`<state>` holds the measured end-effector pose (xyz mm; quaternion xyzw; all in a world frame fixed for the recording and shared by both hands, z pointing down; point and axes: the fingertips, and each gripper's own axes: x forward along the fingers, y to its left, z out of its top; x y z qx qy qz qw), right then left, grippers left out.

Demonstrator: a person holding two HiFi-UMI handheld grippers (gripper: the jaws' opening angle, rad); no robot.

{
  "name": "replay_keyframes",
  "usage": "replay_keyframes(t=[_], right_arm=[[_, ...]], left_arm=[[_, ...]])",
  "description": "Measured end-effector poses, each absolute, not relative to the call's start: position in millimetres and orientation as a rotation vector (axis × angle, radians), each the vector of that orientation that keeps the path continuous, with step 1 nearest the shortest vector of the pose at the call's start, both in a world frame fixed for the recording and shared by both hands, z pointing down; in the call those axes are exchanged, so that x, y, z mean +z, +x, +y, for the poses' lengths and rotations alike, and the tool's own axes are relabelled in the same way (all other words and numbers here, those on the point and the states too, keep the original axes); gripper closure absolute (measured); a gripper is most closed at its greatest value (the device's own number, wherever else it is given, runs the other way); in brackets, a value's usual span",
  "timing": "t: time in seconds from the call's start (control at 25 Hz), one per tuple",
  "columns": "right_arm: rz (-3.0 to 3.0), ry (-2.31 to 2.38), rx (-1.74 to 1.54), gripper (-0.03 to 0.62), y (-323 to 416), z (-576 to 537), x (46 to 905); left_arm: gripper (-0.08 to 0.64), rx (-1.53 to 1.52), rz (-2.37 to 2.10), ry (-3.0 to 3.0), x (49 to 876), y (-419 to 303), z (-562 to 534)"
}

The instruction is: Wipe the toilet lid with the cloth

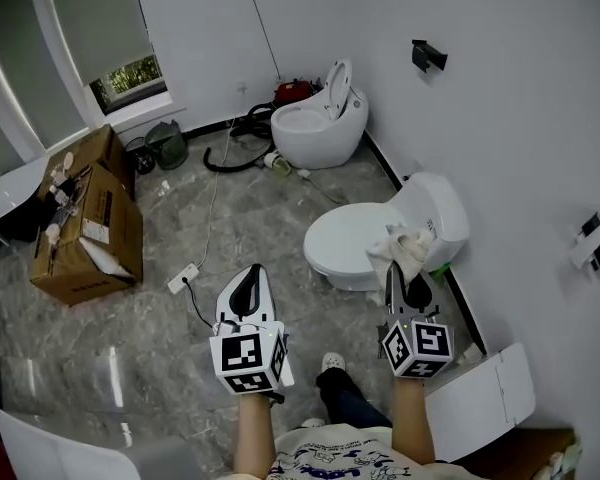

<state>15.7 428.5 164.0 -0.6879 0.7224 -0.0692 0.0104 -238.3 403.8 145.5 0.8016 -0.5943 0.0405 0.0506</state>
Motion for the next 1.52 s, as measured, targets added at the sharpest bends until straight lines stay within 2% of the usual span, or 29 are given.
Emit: replay_keyframes(t=[0.52, 0.96, 1.52], right_arm=[[2.271, -2.105, -0.223, 0.494, 96, 270, 155], [2.291, -2.107, -0.29, 0.494, 130, 216, 176], [2.266, -2.186, -0.373, 0.494, 144, 128, 217]], left_arm=[[0.557, 0.131, -1.872, 2.421, 132, -171, 254], [0.557, 0.178, -1.864, 2.381, 152, -138, 199], [0.557, 0.226, -1.809, 2.363, 189, -130, 103]])
